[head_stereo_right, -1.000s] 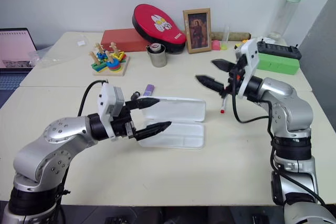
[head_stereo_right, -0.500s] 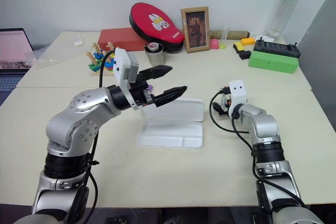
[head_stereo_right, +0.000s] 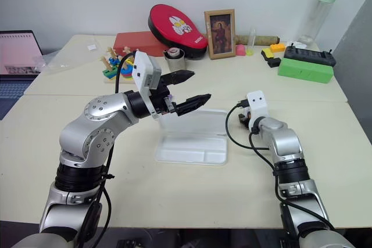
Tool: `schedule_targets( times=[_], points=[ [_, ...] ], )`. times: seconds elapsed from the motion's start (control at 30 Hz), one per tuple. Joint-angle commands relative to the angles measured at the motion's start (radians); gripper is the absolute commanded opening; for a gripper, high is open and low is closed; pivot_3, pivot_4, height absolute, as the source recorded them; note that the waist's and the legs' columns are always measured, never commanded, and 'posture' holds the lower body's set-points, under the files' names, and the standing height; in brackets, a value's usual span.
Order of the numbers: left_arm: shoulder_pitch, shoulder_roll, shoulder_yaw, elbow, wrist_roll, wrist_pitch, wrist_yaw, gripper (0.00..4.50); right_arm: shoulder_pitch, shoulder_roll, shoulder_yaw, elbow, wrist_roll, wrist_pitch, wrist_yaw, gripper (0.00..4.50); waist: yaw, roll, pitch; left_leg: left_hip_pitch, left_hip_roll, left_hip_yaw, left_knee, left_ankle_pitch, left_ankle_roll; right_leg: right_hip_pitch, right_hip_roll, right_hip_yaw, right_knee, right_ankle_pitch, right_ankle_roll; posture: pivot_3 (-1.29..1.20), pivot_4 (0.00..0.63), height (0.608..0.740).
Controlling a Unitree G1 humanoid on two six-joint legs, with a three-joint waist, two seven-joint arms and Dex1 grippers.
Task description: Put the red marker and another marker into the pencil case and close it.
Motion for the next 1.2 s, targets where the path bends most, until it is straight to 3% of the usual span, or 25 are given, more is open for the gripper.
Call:
schedule_targets(
  times=[0.03, 0.13, 0.33, 0.43, 0.53, 0.73, 0.97, 1.2],
  points=[
    [-0.003, -0.009, 0.009, -0.02, 0.004, -0.025, -0.003, 4.5, 0.017, -0.012, -0.009, 0.004, -0.026, 0.018, -0.024, 0.98, 0.001, 0.0, 0.0, 0.0, 0.0, 0.0, 0.0, 0.0, 0.0, 0.0, 0.0, 0.0, 0.0, 0.0, 0.0, 0.0, 0.15, 0.74],
    [0.002, -0.012, 0.008, -0.019, 0.009, -0.028, -0.004, 4.5, 0.015, -0.01, -0.017, 0.003, -0.025, 0.01, -0.03, 0.3, 0.001, 0.0, 0.0, 0.0, 0.0, 0.0, 0.0, 0.0, 0.0, 0.0, 0.0, 0.0, 0.0, 0.0, 0.0, 0.0, 0.15, 0.74],
    [0.055, 0.015, 0.046, -0.077, -0.014, 0.005, 0.006, 4.5, -0.046, -0.035, -0.092, 0.006, 0.004, -0.188, -0.004, 0.32, -0.001, 0.0, 0.0, 0.0, 0.0, 0.0, 0.0, 0.0, 0.0, -0.001, 0.0, 0.0, 0.0, 0.0, 0.0, 0.0, 0.15, 0.74],
    [0.157, 0.076, 0.097, -0.17, -0.039, 0.036, -0.002, 4.5, -0.096, -0.044, -0.138, -0.08, 0.135, -0.333, 0.187, 0.32, -0.015, 0.002, 0.001, -0.002, 0.0, 0.001, -0.001, 0.0, 0.0, -0.003, 0.0, 0.001, -0.001, 0.0, 0.0, 0.0, 0.15, 0.74],
    [0.272, 0.136, 0.158, -0.264, -0.074, 0.07, -0.002, 4.5, -0.118, -0.062, -0.159, -0.206, 0.312, -0.273, 0.378, 0.32, -0.034, 0.003, 0.002, -0.002, 0.0, 0.001, -0.003, 0.0, 0.0, -0.004, 0.0, 0.001, -0.001, 0.0, -0.001, 0.0, 0.15, 0.74],
    [0.521, 0.228, 0.284, -0.386, -0.103, 0.098, -0.002, 4.5, -0.096, -0.2, 0.065, -0.444, 0.383, -0.162, 0.654, 0.32, -0.029, 0.003, 0.002, -0.002, 0.0, 0.0, -0.003, 0.0, 0.001, -0.003, 0.0, 0.001, -0.001, -0.001, -0.001, 0.0, 0.15, 0.74],
    [0.751, 0.266, 0.377, -0.399, -0.063, 0.046, -0.009, 4.5, -0.077, -0.229, 0.371, -0.395, 0.16, -0.265, 0.707, 0.32, -0.023, 0.002, 0.001, 0.001, 0.0, 0.0, -0.002, 0.0, 0.001, -0.002, 0.0, 0.001, 0.0, -0.001, -0.001, 0.0, 0.15, 0.74],
    [0.805, 0.266, 0.392, -0.409, -0.057, 0.024, 0.001, 4.5, -0.067, -0.192, 0.483, -0.24, 0.005, -0.411, 0.71, 0.32, -0.002, 0.002, 0.001, 0.0, 0.0, 0.0, -0.002, 0.0, 0.0, -0.002, 0.0, 0.001, -0.001, -0.001, -0.001, 0.0, 0.15, 0.74]
  ],
)
